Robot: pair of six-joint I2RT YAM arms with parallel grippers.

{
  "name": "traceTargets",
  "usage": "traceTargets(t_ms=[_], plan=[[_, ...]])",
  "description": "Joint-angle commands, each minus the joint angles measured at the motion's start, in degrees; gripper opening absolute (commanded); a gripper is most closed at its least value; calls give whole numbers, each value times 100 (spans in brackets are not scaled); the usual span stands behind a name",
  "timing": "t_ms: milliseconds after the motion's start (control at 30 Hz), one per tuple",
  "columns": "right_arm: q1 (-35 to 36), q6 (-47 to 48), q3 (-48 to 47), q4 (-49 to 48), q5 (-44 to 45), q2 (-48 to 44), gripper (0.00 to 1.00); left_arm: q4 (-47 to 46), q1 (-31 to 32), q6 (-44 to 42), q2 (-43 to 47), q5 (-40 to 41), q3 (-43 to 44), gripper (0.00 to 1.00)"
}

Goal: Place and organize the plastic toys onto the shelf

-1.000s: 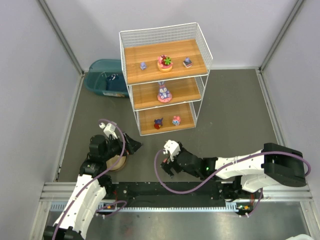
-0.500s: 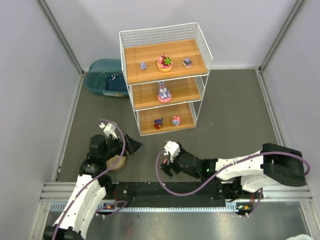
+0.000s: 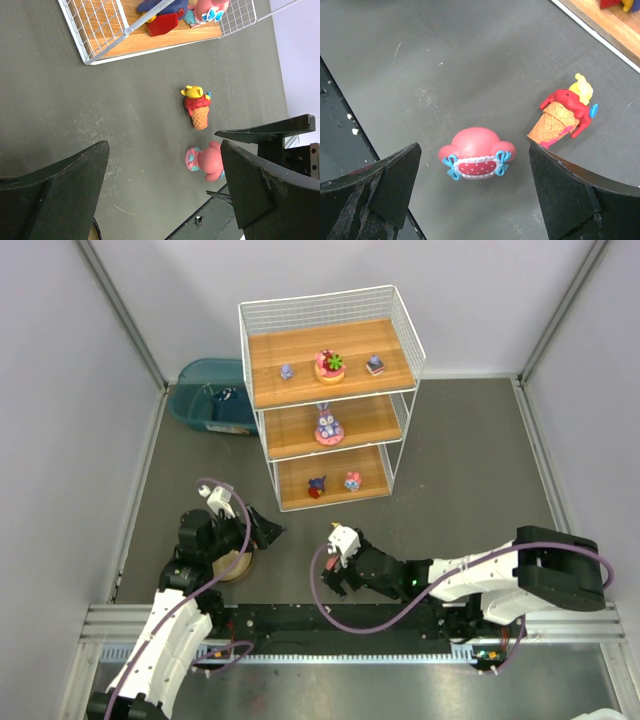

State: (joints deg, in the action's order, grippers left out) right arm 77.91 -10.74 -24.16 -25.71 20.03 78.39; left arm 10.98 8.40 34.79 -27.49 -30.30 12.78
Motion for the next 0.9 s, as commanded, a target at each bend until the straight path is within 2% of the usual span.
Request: traceTargets(t_ms=[0, 167, 267, 867], plan=[[111, -121, 26, -311, -17, 106, 90, -96, 12, -68, 59, 69, 182, 99], [128, -156, 26, -320, -26, 150, 89, -105, 12, -68, 33, 69, 181, 99], [137, -147, 17, -311, -26, 150, 85, -105, 12, -77, 41, 69, 181, 99], [137, -156, 8, -276, -26, 229, 45, -96, 12, -68, 33, 77, 173, 99]])
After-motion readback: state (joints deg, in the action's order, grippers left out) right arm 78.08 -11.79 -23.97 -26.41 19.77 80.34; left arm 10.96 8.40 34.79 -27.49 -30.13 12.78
